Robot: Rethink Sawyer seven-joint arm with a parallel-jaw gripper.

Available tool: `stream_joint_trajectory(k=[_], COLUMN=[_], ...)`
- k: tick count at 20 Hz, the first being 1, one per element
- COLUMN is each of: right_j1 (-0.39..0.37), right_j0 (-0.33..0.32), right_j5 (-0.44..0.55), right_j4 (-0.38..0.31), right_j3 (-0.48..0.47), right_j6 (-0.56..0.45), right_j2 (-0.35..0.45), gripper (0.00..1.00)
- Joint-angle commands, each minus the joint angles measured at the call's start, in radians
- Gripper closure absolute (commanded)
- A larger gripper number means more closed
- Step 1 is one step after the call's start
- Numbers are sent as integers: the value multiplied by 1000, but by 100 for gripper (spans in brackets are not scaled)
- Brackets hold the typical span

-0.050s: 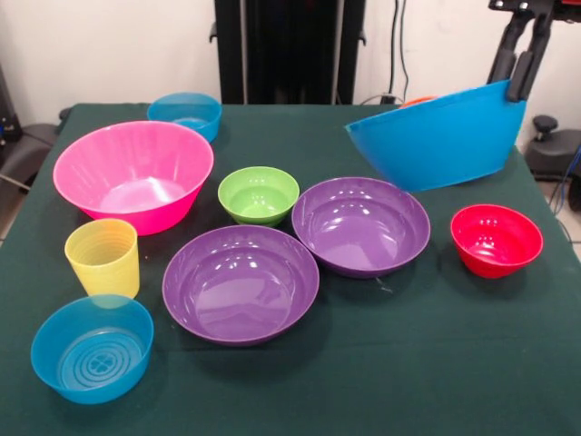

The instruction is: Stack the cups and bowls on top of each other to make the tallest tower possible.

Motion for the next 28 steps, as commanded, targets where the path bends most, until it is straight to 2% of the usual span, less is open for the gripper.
stream_joint_trajectory(k=[1,4,9,14,28], right_j1=[56,66,63,74,96], right_j0=[-5,-6,-15,2,-14], right_j5=[-239,-313,-357,-357,-356], right_j4=[-185,-236,-285,-290,-299], right_j3=[132,130,126,119,106], right_j6=[-20,-7,7,28,39], right_j2=[185,185,192,168,175], gripper=[100,100,100,100,100])
